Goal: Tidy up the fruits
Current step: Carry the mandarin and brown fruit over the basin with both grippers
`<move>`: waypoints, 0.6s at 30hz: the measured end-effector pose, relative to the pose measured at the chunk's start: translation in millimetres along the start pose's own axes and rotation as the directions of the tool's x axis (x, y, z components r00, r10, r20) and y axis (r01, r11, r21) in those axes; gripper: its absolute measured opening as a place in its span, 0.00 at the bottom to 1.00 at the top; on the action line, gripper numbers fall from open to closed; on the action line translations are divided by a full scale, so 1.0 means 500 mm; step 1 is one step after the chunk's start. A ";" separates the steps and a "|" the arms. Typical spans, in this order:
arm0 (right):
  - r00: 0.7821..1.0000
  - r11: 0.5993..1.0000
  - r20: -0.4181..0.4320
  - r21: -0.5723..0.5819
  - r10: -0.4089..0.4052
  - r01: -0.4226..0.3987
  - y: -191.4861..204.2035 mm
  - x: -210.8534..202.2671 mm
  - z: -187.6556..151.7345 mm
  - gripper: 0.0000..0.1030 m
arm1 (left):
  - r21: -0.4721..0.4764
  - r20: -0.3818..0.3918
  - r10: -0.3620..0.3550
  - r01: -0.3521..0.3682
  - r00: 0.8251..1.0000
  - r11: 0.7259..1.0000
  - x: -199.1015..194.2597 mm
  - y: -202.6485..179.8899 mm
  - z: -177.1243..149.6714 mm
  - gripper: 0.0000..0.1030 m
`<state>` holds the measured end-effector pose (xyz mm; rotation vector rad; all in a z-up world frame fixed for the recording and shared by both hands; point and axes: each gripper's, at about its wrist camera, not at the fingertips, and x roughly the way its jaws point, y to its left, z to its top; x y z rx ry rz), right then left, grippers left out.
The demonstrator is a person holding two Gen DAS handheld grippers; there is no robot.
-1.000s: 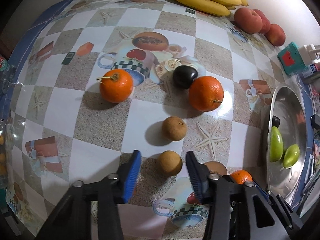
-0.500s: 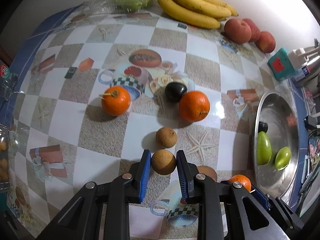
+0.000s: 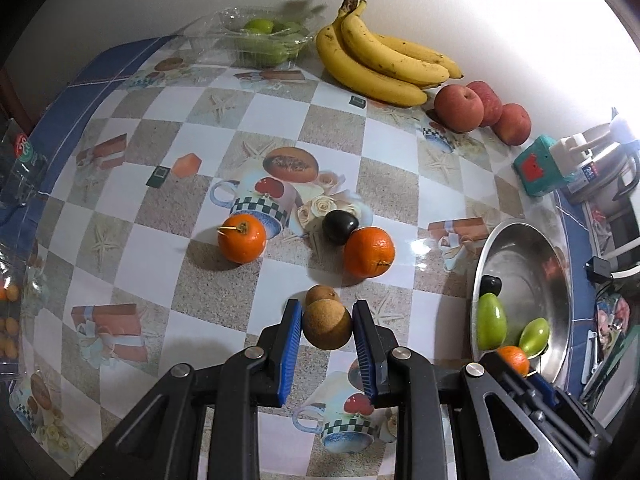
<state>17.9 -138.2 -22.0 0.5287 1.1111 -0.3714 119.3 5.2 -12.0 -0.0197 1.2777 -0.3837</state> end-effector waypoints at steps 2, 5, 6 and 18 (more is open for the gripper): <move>1.000 1.000 0.001 0.019 -0.014 0.014 -0.015 -0.004 0.003 0.37 | 0.008 0.003 0.001 -0.001 1.000 1.000 -0.002 -0.006 -0.002 0.27; 1.000 0.998 -0.001 0.062 -0.028 0.028 -0.046 -0.007 0.007 0.37 | 0.036 0.003 0.002 -0.002 1.000 0.999 -0.001 -0.027 -0.007 0.27; 0.999 0.996 -0.002 0.077 -0.035 0.035 -0.056 -0.007 0.008 0.37 | 0.047 0.002 0.000 0.000 1.000 0.999 -0.001 -0.035 -0.009 0.27; 0.997 0.979 -0.006 0.189 -0.078 0.078 -0.147 -0.024 0.006 0.37 | 0.234 0.006 -0.028 0.026 1.000 0.972 0.001 -0.160 -0.052 0.27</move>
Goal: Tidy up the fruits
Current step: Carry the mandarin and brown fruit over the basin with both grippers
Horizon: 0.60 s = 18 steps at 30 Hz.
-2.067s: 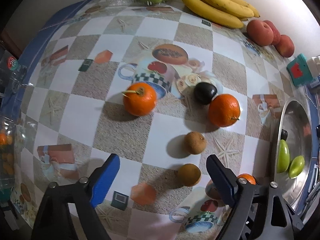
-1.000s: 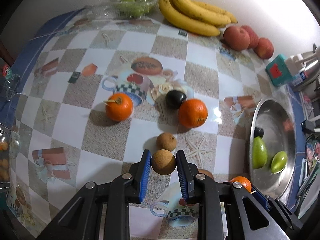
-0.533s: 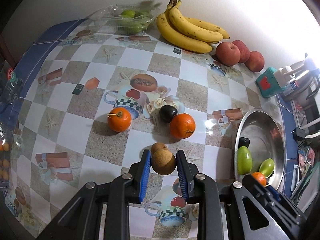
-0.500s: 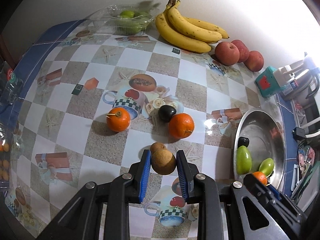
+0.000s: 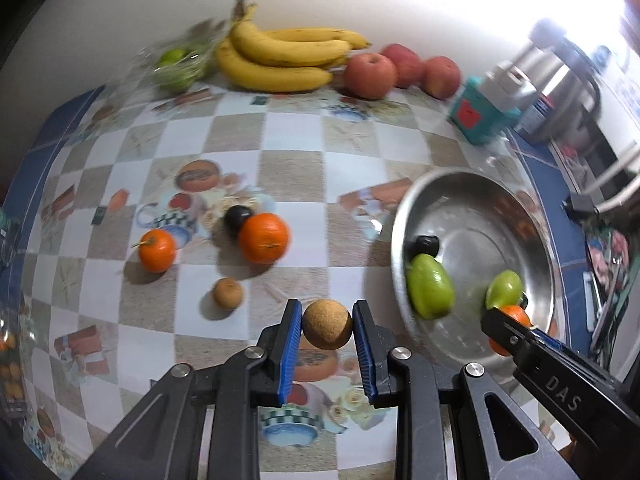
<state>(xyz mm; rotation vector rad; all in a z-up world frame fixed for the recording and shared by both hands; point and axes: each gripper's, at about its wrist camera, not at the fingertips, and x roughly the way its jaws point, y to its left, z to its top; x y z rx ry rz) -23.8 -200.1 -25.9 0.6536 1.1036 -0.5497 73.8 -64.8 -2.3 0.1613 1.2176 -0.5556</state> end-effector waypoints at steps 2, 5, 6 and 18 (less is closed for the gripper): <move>1.000 1.000 -0.001 0.011 -0.004 0.004 -0.010 -0.001 0.000 0.37 | 0.027 -0.002 -0.007 0.007 1.000 1.000 0.003 -0.019 -0.004 0.27; 1.000 0.999 -0.001 0.036 -0.007 0.007 -0.029 -0.004 0.000 0.37 | 0.070 -0.003 -0.008 0.009 1.000 0.998 0.009 -0.049 -0.011 0.27; 1.000 0.999 -0.002 0.046 -0.012 0.012 -0.036 -0.005 0.000 0.37 | 0.089 0.001 -0.005 0.005 1.000 0.996 0.011 -0.062 -0.014 0.27; 1.000 0.994 -0.011 0.107 -0.027 0.028 -0.091 -0.012 -0.005 0.38 | 0.281 0.021 -0.023 0.016 1.000 0.960 0.032 -0.180 -0.045 0.27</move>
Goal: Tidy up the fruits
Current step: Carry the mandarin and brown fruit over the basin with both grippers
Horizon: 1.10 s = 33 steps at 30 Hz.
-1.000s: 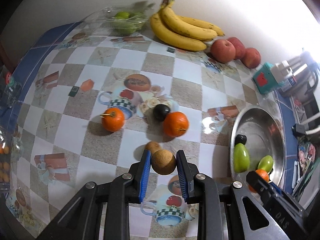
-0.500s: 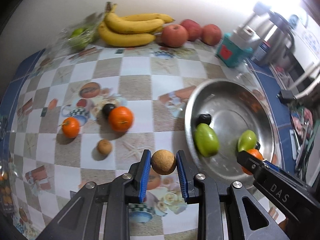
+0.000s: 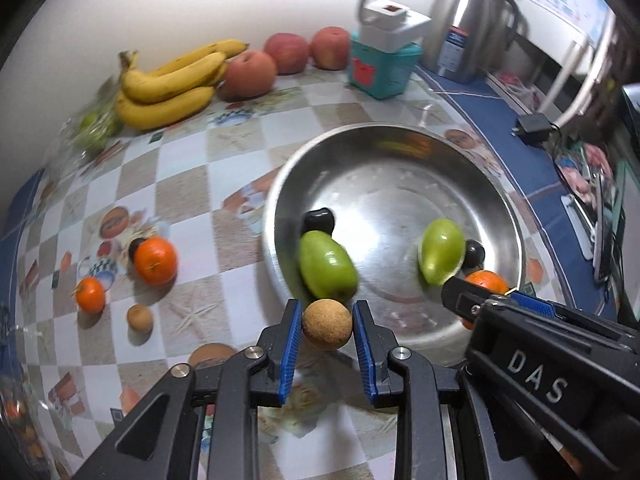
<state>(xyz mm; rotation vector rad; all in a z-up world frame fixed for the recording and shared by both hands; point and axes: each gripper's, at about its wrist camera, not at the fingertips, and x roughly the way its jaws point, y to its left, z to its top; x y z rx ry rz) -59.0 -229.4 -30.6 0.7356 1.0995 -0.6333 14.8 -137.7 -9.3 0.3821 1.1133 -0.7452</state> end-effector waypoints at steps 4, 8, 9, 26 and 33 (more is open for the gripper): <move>1.000 1.000 -0.012 0.018 -0.010 0.010 -0.016 0.005 0.001 0.38 | 0.044 0.008 0.005 -0.006 1.000 0.999 0.010 -0.024 -0.001 0.27; 0.999 0.999 -0.035 0.034 -0.020 0.021 -0.027 0.017 -0.001 0.38 | 0.063 0.010 0.000 -0.001 1.000 0.998 0.020 -0.036 -0.002 0.27; 0.999 0.999 -0.041 0.035 -0.019 0.021 -0.028 0.021 -0.001 0.38 | 0.066 0.011 -0.003 0.002 1.000 0.998 0.023 -0.037 -0.002 0.27; 0.994 0.998 -0.105 0.058 -0.019 0.025 -0.033 0.067 0.002 0.38 | 0.066 -0.017 -0.009 0.011 1.000 0.998 0.061 -0.035 -0.008 0.28; 0.994 0.998 -0.109 0.051 -0.020 0.026 -0.027 0.074 0.002 0.38 | 0.056 -0.030 -0.011 0.013 1.000 0.998 0.067 -0.030 -0.009 0.28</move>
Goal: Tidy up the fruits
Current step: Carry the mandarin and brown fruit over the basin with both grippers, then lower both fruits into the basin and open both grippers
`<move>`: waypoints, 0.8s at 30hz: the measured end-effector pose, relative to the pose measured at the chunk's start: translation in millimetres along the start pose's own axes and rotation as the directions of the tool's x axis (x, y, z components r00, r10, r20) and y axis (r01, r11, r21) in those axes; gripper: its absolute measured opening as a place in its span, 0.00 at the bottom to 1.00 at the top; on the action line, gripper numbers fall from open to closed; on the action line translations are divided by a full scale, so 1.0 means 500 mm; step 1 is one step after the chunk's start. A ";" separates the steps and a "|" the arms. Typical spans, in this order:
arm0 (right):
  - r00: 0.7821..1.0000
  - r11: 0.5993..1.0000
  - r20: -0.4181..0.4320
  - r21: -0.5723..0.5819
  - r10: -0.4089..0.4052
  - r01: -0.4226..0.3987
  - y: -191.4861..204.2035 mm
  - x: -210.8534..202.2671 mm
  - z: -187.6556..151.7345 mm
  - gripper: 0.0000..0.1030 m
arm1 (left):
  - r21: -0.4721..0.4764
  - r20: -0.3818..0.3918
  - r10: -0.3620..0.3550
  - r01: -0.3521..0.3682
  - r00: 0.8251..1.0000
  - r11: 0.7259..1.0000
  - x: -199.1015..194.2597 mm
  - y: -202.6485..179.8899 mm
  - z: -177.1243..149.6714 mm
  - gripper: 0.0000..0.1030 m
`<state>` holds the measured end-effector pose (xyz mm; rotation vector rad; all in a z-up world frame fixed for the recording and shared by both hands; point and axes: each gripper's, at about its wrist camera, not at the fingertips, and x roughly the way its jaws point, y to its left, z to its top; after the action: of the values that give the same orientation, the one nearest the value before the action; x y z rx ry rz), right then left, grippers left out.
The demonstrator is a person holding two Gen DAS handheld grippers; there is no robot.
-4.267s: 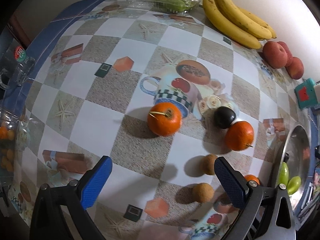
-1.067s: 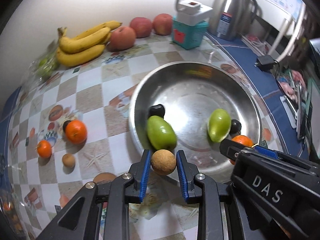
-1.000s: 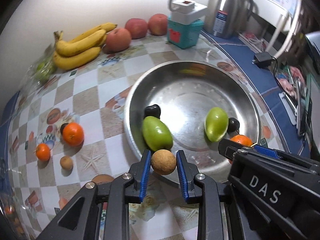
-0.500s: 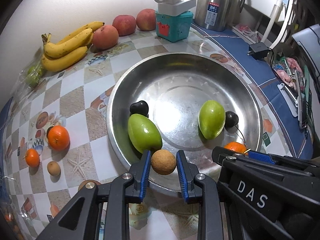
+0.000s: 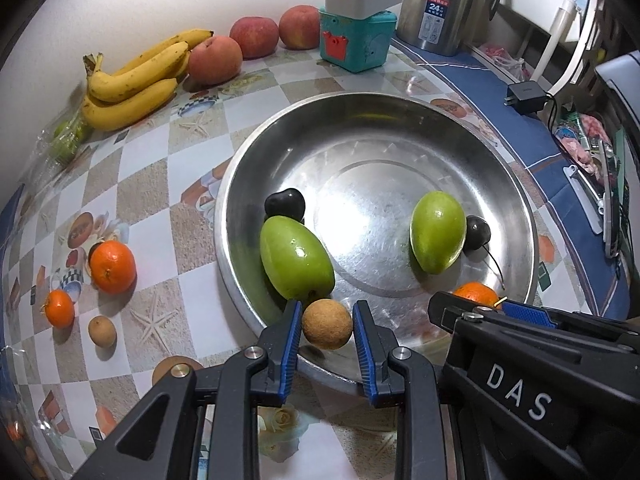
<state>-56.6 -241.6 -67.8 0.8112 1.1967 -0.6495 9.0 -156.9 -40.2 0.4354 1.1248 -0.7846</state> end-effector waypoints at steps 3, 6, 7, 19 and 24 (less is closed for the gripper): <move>1.000 1.000 -0.004 0.001 0.002 -0.002 0.000 0.002 0.002 0.38 | 0.000 0.000 0.001 -0.001 1.000 1.000 0.001 -0.001 0.000 0.28; 1.000 1.000 -0.007 0.003 0.007 -0.007 -0.002 0.004 0.004 0.38 | 0.000 -0.001 0.001 -0.001 1.000 1.000 0.001 -0.001 0.000 0.29; 1.000 1.000 -0.008 0.002 0.008 -0.008 -0.003 0.004 0.005 0.38 | 0.000 -0.001 0.002 -0.002 1.000 1.000 0.001 -0.001 0.000 0.29; 1.000 1.000 -0.010 0.009 0.011 -0.011 -0.006 0.003 0.004 0.38 | -0.001 0.000 0.002 -0.002 1.000 1.000 0.000 -0.002 -0.001 0.32; 1.000 1.000 0.011 0.008 0.021 -0.021 -0.002 -0.012 0.004 0.38 | -0.021 0.010 -0.001 0.002 1.000 1.000 -0.012 0.008 0.002 0.36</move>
<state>-58.1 -243.8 -61.7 0.8252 1.1749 -0.6412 11.3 -153.1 -34.7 0.4129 1.1228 -0.7751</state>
